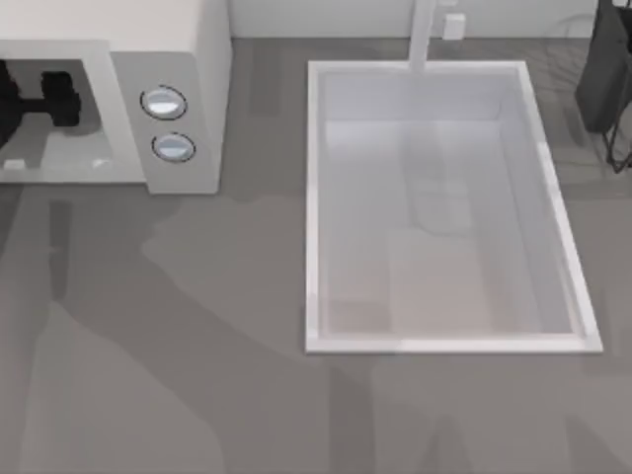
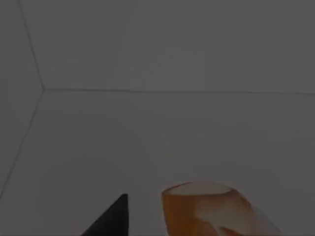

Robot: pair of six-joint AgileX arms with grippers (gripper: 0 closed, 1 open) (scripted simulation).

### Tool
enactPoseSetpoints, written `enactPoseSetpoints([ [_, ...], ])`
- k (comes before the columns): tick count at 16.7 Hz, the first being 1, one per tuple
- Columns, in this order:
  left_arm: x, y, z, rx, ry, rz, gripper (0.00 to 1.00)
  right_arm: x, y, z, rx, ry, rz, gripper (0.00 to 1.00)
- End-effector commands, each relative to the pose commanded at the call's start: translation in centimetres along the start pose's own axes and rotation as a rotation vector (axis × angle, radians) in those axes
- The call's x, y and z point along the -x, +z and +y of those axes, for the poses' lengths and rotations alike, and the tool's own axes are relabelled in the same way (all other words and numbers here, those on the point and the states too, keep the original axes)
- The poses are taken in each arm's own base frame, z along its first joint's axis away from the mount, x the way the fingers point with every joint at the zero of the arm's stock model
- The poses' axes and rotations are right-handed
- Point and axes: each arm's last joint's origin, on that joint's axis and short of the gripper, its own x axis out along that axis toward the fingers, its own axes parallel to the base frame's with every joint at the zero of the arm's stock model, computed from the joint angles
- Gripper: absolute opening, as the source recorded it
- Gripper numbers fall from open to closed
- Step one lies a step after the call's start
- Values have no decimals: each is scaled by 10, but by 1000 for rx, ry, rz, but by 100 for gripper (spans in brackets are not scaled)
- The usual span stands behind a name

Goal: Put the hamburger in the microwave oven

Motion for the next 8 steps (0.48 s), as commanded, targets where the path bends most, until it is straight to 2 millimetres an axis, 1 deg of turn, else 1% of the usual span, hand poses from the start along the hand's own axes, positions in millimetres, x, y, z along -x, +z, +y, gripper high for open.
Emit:
enactPoseSetpoints([
  [6, 0, 0, 0, 0, 0, 0, 100, 0, 0, 0, 0, 0, 0, 100],
  [7, 37, -3, 6, 10, 21, 6, 100, 0, 0, 0, 0, 0, 0, 100],
  [8, 38, -3, 7, 9, 22, 3, 100, 0, 0, 0, 0, 0, 0, 100],
])
